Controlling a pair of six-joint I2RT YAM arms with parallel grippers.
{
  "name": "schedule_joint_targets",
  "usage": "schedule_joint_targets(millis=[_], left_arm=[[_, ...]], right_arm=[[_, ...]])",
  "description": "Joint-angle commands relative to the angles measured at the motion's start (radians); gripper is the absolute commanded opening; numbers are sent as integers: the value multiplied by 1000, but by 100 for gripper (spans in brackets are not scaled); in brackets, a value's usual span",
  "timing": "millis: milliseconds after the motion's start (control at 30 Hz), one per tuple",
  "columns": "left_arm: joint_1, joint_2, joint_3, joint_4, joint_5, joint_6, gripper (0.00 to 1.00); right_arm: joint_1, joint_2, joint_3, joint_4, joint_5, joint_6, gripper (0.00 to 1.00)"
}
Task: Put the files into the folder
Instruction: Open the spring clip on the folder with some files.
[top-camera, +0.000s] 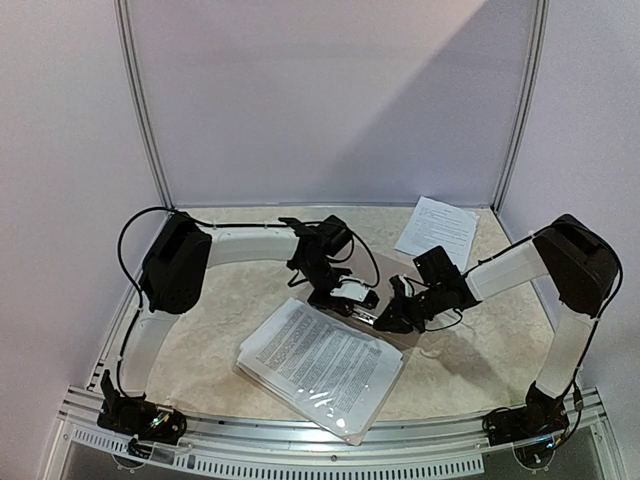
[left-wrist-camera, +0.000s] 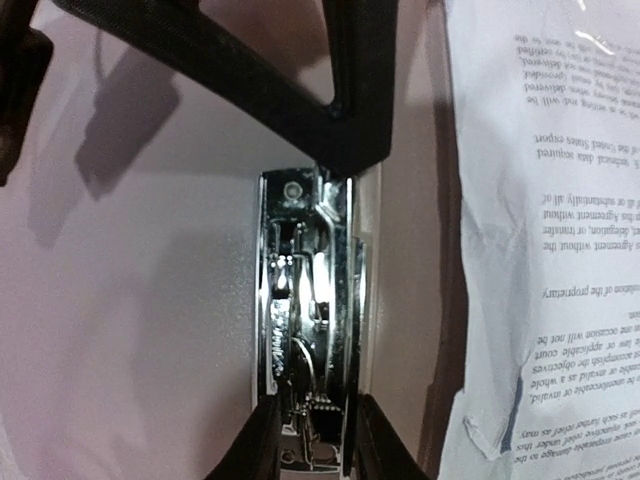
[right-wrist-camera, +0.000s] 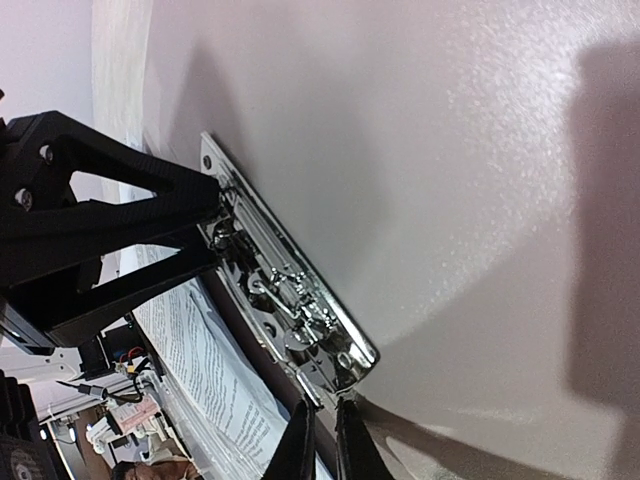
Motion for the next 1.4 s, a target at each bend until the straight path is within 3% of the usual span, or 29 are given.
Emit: schedule_joint_targets(millis=[0,300,967,1367], left_arm=[[1,71,-82,-146,-25,-27,26],[-2,68,-90,-115,-50,-13,27],[-2,56,-114,-104,-45,5,27],[-5,32,-157,-73,-57,35,27]], right_arm=[[-20,68,-16,-140,139,26,7],[-22,139,-15,-167,237,23,0],[-1,84,134,-161,195,7,1],[-19,163,134,-190,296,2,0]])
